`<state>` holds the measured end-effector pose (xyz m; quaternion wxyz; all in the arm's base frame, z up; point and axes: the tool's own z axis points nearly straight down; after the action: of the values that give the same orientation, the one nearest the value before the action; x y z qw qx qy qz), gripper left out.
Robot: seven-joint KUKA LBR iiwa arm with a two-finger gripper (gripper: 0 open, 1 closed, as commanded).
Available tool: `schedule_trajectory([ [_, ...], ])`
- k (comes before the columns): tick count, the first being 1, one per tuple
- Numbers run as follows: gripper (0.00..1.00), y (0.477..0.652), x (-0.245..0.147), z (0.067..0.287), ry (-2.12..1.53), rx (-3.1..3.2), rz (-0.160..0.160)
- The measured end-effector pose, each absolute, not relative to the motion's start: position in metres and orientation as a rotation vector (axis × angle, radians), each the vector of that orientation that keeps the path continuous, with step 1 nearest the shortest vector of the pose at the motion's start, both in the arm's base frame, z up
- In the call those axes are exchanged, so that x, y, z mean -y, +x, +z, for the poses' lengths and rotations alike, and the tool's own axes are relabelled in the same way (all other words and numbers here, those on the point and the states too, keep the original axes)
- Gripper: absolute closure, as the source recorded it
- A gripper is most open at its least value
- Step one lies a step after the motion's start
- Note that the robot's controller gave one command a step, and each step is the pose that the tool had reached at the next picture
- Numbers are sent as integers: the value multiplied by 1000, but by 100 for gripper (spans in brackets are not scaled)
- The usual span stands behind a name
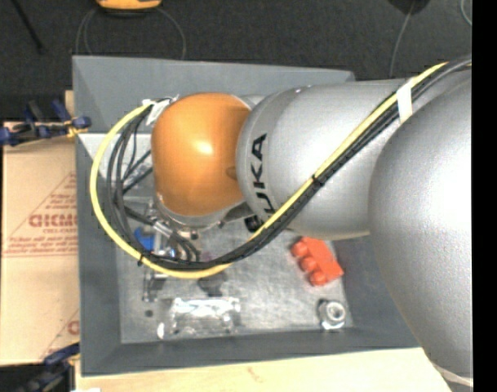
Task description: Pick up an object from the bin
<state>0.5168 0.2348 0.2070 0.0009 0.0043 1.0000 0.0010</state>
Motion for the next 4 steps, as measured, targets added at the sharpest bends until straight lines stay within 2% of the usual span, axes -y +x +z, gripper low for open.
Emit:
schedule_trajectory([
  [1,0,555,-182,115,-99,-3143,-7],
  [2,0,537,-80,76,-80,-3113,11],
  [3,0,525,-85,79,-86,-3095,12],
  [4,0,606,-56,75,-117,-3132,4],
])
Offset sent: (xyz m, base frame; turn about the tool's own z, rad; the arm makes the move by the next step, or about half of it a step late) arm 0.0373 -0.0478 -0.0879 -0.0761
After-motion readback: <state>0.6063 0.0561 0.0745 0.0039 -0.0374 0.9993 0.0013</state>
